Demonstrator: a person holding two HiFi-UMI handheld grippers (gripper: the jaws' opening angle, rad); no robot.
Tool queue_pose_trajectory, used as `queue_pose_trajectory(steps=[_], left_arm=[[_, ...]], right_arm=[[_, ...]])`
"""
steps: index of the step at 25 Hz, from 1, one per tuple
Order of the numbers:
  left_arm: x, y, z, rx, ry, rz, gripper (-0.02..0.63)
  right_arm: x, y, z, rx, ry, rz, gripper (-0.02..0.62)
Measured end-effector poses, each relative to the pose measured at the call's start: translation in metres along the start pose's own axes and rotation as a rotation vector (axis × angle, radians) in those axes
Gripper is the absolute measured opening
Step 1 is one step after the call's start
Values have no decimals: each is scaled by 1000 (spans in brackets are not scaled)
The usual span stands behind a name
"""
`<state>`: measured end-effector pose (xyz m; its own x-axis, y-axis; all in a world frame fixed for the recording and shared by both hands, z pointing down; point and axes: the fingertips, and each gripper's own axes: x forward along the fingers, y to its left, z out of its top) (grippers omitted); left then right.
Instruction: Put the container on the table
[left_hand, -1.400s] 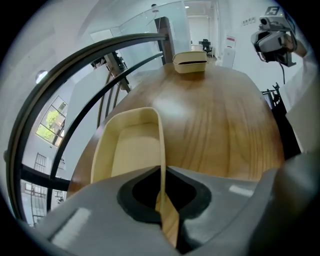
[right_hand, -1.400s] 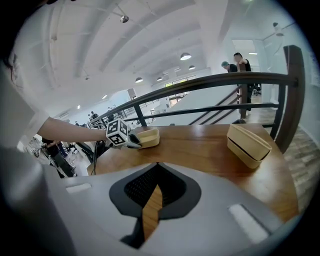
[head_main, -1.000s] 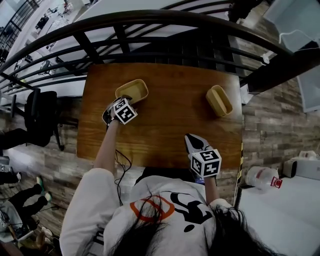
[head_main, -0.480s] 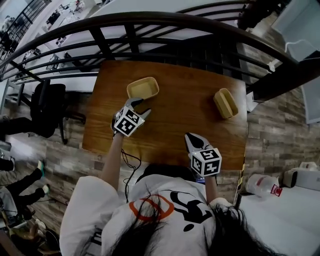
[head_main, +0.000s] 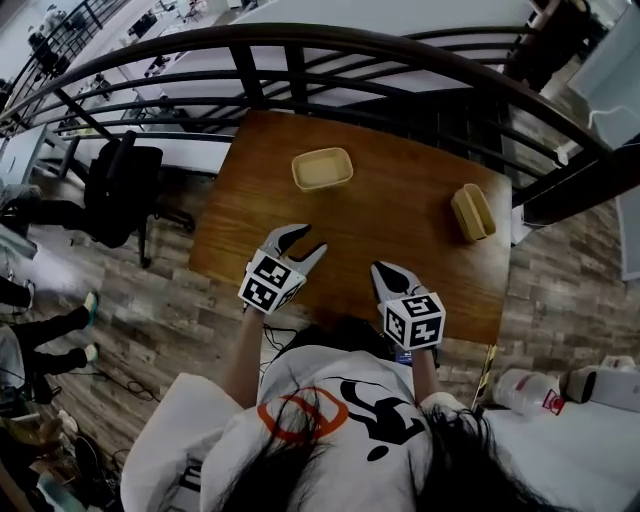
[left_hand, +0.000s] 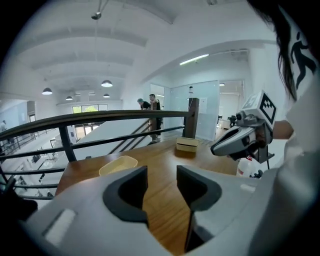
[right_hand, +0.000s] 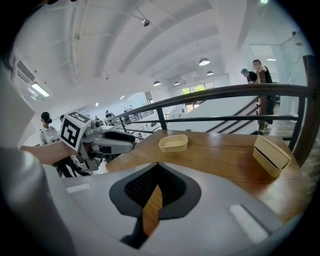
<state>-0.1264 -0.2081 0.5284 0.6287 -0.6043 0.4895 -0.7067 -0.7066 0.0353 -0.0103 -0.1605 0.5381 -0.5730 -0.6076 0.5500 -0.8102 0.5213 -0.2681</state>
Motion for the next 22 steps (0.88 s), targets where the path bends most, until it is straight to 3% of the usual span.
queue_pose_trajectory(steps=[14, 22], left_arm=[[-134, -54, -49, -49, -87, 58, 133], [-169, -74, -63, -92, -153, 67, 74]], right_arm=[[-15, 116, -35, -50, -26, 71, 20], [-33, 158, -68, -76, 10, 96, 20]])
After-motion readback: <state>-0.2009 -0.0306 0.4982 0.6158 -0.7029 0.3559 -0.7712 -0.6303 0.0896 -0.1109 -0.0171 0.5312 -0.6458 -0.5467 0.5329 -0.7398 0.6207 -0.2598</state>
